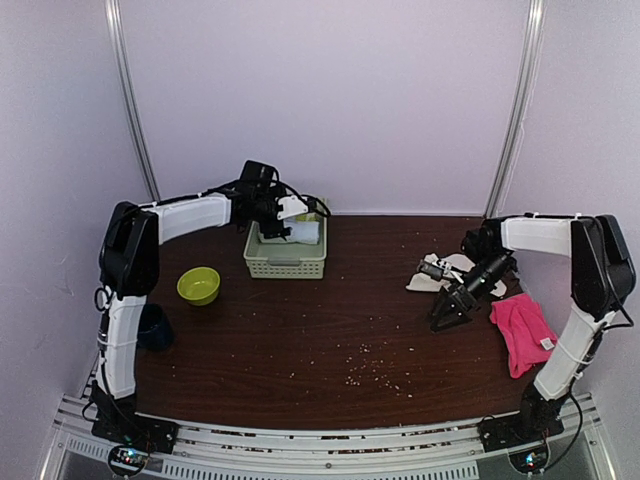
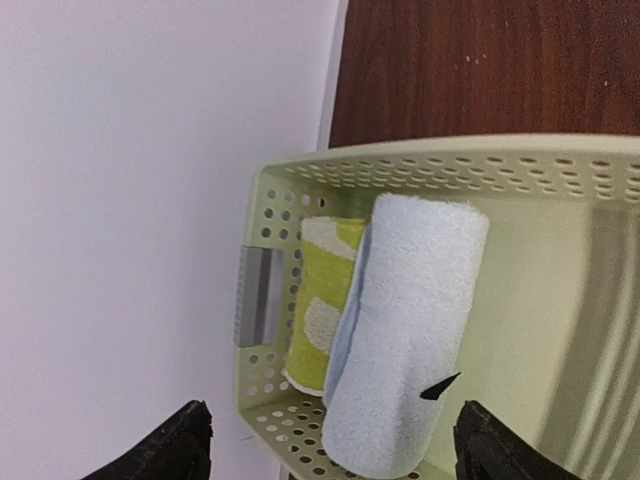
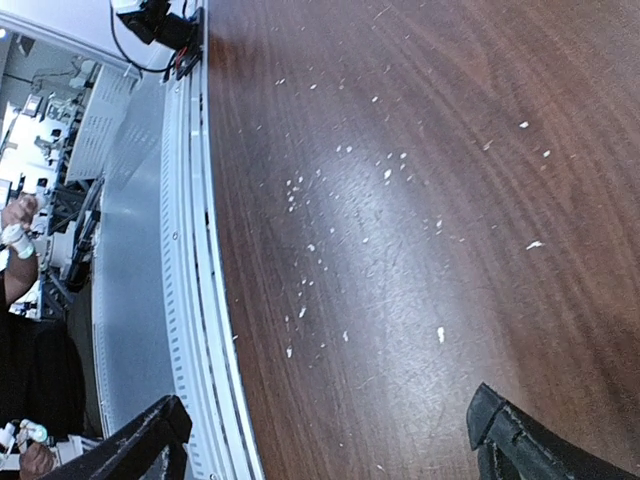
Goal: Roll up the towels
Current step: Place the towel in the bin, then reset both arms
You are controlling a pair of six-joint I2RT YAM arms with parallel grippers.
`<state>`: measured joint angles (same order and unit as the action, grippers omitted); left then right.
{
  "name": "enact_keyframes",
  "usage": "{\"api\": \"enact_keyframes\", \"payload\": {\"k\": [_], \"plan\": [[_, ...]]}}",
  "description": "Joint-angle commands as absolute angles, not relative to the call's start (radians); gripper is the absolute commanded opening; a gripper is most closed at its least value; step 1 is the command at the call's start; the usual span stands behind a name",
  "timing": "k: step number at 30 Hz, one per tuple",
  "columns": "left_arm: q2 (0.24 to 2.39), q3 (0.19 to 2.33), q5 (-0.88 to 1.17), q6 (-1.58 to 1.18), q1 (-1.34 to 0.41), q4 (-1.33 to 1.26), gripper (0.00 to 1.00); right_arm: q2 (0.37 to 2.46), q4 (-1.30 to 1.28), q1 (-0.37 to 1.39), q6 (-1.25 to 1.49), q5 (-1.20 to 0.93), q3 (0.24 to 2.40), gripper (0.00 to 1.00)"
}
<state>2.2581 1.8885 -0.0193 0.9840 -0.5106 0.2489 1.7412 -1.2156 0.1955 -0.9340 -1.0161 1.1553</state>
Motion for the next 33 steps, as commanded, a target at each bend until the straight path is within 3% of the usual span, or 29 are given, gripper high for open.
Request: {"api": "enact_keyframes", "payload": {"k": [1, 9, 10, 12, 17, 21, 28, 33], "plan": [[2.121, 1.865, -0.022, 0.891, -0.545, 0.222, 0.86, 1.664, -1.064, 0.186, -0.736, -0.933, 1.211, 1.00], [1.927, 1.713, -0.167, 0.672, -0.661, 0.195, 0.86, 1.504, -0.744, 0.186, -0.442, -0.689, 1.309, 1.00], [1.899, 1.692, -0.162, 0.612, -0.671, 0.196, 0.86, 1.491, -0.733, 0.186, -0.444, -0.684, 1.320, 1.00], [1.833, 1.644, -0.114, 0.497, -0.674, 0.205, 0.97, 1.472, -0.743, 0.186, -0.449, -0.700, 1.345, 1.00], [1.674, 1.499, -0.091, 0.198, -0.675, 0.191, 0.98, 1.387, -0.717, 0.187, -0.437, -0.753, 1.355, 1.00], [1.578, 1.369, -0.099, 0.063, -0.675, 0.163, 0.98, 1.241, -0.481, 0.187, -0.289, -0.509, 1.217, 1.00], [1.439, 1.158, -0.114, -0.044, -0.674, 0.116, 0.98, 1.160, -0.386, 0.184, -0.195, -0.312, 1.058, 1.00], [1.376, 1.078, -0.377, -0.138, -0.674, 0.159, 0.98, 1.149, -0.346, 0.118, -0.184, -0.233, 0.970, 1.00]]}}
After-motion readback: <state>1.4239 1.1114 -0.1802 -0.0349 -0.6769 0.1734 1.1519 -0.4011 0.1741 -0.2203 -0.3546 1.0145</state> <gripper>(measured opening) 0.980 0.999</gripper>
